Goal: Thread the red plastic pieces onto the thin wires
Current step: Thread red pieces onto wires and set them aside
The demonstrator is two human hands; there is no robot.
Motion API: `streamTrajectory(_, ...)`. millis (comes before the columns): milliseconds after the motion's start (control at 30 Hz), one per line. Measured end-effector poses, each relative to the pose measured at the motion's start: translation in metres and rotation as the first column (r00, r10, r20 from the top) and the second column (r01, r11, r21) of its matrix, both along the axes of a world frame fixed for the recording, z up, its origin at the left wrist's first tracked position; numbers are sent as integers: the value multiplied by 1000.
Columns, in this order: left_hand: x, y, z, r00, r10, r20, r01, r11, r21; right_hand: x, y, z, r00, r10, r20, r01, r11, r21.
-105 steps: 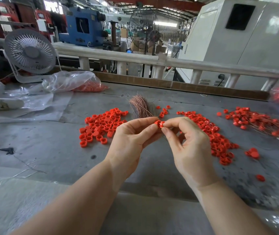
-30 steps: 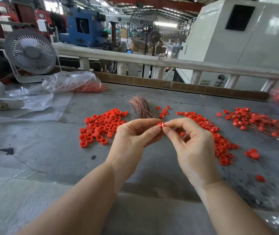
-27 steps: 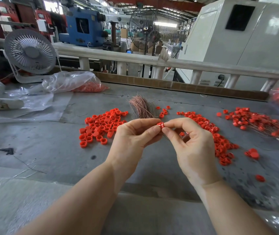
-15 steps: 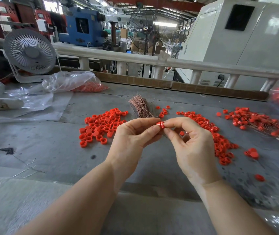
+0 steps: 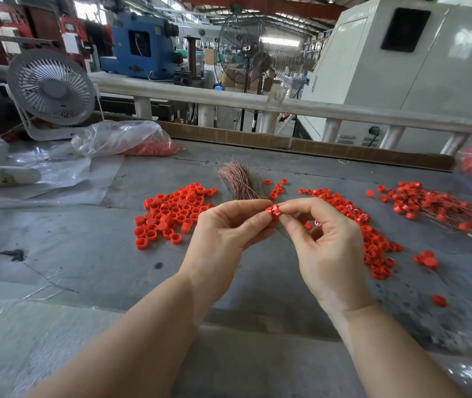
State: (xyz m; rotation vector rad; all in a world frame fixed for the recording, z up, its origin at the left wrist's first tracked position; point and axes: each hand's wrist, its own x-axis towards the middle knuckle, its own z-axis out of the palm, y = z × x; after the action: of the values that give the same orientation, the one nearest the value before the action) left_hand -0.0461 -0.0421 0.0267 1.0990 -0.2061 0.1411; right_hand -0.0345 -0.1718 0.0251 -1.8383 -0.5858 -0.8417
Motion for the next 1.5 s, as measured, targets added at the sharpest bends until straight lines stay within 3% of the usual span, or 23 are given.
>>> streamTrajectory(867,-1,1,1,1000,3,-2,-3,1000,12,-1,0,0,994,-56,95,63,995,-82)
streamTrajectory(1500,-1,1,0,1000,-22,-14,22,1000,-11,-2,0,2,998,-34,50,37,998,-53)
